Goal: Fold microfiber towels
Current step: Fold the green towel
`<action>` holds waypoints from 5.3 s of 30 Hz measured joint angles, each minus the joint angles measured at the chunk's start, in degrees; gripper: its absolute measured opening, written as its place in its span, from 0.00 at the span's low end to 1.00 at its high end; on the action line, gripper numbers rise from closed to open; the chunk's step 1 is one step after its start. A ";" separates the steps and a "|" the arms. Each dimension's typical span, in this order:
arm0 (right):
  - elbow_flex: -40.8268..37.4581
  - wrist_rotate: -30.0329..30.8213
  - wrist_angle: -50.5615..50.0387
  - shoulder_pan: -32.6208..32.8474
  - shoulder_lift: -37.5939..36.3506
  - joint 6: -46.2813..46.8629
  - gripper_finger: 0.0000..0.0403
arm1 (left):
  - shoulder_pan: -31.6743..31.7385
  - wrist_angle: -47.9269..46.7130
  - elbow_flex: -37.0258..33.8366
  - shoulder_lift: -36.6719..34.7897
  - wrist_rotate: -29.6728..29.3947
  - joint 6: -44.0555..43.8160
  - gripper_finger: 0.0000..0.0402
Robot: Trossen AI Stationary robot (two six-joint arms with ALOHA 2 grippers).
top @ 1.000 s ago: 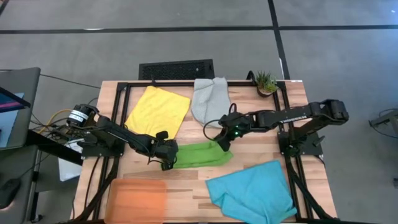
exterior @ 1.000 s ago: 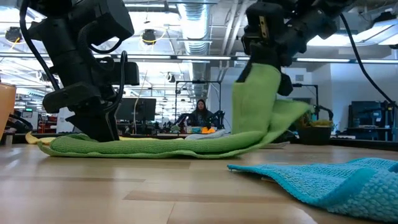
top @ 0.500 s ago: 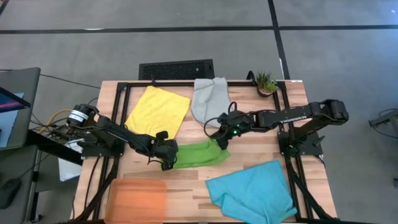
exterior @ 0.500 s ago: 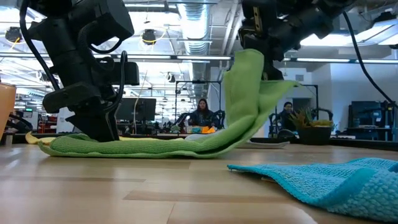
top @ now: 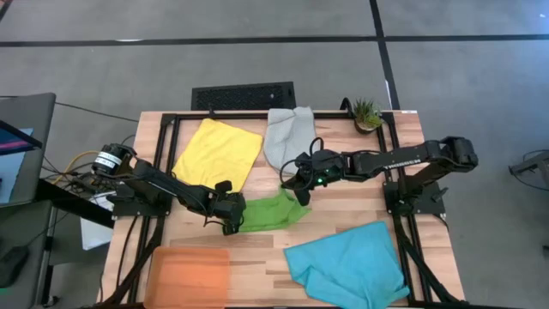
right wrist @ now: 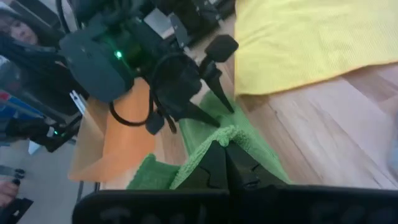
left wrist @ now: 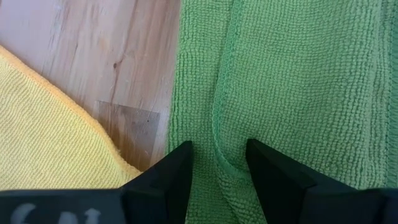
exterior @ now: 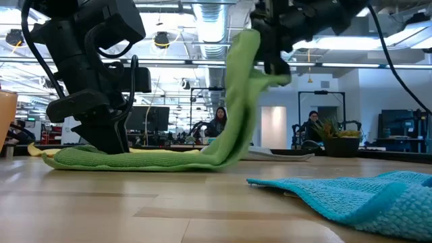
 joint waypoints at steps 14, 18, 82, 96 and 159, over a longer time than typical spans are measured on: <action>13.16 -5.35 -0.11 0.00 16.73 -1.54 0.01 | 0.00 -0.20 0.00 0.00 -0.05 -0.01 0.37; 18.06 -7.42 -0.10 0.00 19.44 -3.13 0.01 | 0.00 -0.35 0.00 -0.02 -0.02 -0.02 0.37; 21.66 -8.12 0.43 -0.13 23.22 -6.11 0.01 | -3.72 -20.78 0.32 -4.36 6.14 -11.51 0.37; 21.66 -9.76 -0.27 -0.66 22.49 -6.13 0.01 | -0.69 -12.62 0.04 -4.33 4.74 -6.06 0.37; 30.18 -15.71 8.39 -1.03 31.79 -4.23 0.01 | -12.83 -48.14 16.98 -16.31 -6.56 -25.18 0.37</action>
